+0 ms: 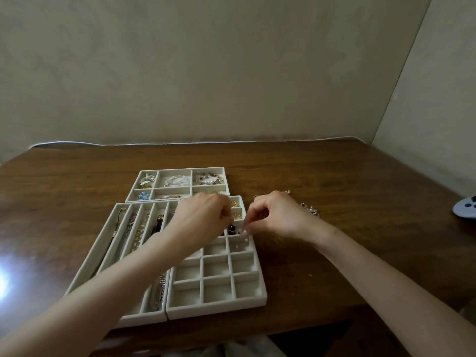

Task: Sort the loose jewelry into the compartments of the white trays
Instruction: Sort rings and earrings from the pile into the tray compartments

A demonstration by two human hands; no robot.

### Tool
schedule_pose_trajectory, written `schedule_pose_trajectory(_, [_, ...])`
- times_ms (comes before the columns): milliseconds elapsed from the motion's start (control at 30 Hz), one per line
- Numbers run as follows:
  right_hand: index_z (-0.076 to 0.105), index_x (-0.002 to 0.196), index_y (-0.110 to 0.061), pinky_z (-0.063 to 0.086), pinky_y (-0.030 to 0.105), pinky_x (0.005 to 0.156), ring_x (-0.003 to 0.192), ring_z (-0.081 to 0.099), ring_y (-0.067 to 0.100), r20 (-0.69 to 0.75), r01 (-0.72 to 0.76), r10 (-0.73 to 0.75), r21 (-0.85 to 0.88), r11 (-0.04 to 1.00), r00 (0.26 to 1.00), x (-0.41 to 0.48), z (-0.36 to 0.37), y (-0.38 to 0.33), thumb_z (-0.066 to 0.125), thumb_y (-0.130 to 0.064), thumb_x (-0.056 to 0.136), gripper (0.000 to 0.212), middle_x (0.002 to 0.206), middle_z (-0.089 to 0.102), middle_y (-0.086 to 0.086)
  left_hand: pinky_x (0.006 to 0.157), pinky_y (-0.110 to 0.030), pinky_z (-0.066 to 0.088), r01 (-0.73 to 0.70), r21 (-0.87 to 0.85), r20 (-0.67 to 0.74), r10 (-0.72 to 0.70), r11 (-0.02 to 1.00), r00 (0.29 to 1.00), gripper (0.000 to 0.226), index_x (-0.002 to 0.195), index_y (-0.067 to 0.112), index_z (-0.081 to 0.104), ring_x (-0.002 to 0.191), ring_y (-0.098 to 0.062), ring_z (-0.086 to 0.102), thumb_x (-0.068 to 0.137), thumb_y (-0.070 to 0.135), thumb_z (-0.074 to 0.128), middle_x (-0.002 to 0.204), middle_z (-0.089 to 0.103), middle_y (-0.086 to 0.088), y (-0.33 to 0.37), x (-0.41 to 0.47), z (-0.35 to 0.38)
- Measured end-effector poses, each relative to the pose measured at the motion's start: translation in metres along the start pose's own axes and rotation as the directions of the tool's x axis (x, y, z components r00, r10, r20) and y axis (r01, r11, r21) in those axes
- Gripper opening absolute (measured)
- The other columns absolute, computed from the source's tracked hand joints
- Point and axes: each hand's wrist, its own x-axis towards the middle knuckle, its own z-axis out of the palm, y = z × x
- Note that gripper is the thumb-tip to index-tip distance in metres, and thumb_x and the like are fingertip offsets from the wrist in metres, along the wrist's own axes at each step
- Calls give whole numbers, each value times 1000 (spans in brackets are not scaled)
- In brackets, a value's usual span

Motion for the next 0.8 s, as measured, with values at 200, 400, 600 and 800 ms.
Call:
schedule_pose_trajectory(200, [74, 86, -19, 39, 23, 71, 81, 53, 5, 39, 4, 7, -271, 963, 999, 5, 12, -8, 77, -31, 76, 15, 86, 66, -7, 69, -29, 49, 5, -50, -96, -10, 999, 995, 14, 91, 22, 62, 83, -15, 60, 92, 30, 51, 94, 65, 6, -9, -4, -5])
schedule_pose_trajectory(400, [74, 89, -18, 44, 20, 71, 83, 55, 4, 98, -10, 38, -273, 962, 994, 4, 4, -16, 75, -27, 79, 13, 86, 63, -10, 69, -27, 48, -42, -122, -73, 33, 992, 997, 14, 91, 20, 63, 74, -11, 55, 91, 29, 53, 92, 63, 6, -12, -6, -3])
schedule_pose_trajectory(600, [73, 89, -17, 50, 28, 80, 84, 58, 7, 200, 9, 68, -360, 933, 978, 10, 2, -19, 73, -21, 81, 9, 80, 61, -11, 67, -21, 36, -116, -152, 9, 119, 981, 993, 20, 95, 25, 66, 82, -7, 44, 88, 17, 50, 92, 50, 8, -11, -7, -1])
schedule_pose_trajectory(800, [73, 93, -15, 49, 22, 81, 89, 60, 5, 249, 22, 53, -290, 957, 967, 12, 4, -16, 71, -17, 83, 10, 92, 67, -6, 72, -23, 37, -135, -167, -9, 135, 977, 991, 25, 93, 26, 67, 86, -8, 41, 86, 10, 50, 91, 49, 6, -15, -7, 1])
